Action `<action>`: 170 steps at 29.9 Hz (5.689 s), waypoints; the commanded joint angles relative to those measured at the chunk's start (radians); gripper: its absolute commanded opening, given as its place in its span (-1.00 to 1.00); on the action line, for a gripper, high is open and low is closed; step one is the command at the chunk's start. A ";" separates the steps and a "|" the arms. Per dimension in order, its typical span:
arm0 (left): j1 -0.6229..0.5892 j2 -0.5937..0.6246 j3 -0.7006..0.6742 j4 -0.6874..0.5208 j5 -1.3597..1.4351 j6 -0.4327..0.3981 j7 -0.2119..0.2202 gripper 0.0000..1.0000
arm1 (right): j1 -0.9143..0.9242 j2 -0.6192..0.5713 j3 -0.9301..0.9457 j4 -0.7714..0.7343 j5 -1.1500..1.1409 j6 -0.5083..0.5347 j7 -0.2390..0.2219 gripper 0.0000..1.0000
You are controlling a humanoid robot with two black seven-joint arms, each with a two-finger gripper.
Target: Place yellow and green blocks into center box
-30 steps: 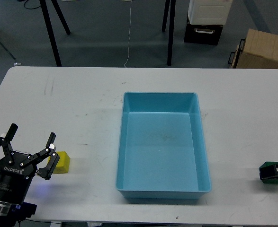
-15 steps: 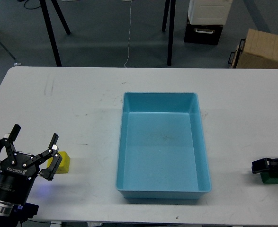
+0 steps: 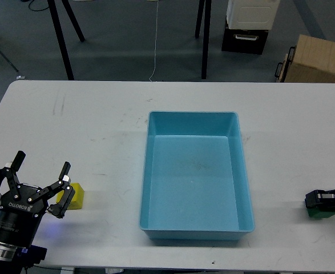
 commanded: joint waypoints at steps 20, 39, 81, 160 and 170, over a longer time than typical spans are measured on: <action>-0.032 -0.038 -0.001 0.006 0.057 0.000 -0.003 1.00 | 0.309 0.968 -0.453 -0.520 0.108 0.000 -0.025 -0.94; -0.033 -0.035 0.000 0.009 0.057 0.000 -0.002 1.00 | 0.329 0.959 -0.456 -0.543 0.119 0.000 -0.023 0.98; -0.095 -0.022 -0.012 0.027 0.054 0.000 -0.003 1.00 | -1.578 0.744 1.888 -0.094 1.259 0.000 0.052 0.98; -2.236 0.588 2.204 0.143 0.489 0.122 0.232 1.00 | -1.777 0.961 1.868 -0.011 1.213 -0.042 0.057 0.99; -2.052 0.772 2.209 0.063 0.721 0.125 0.219 1.00 | -1.769 0.961 1.851 -0.023 1.209 -0.042 0.057 0.99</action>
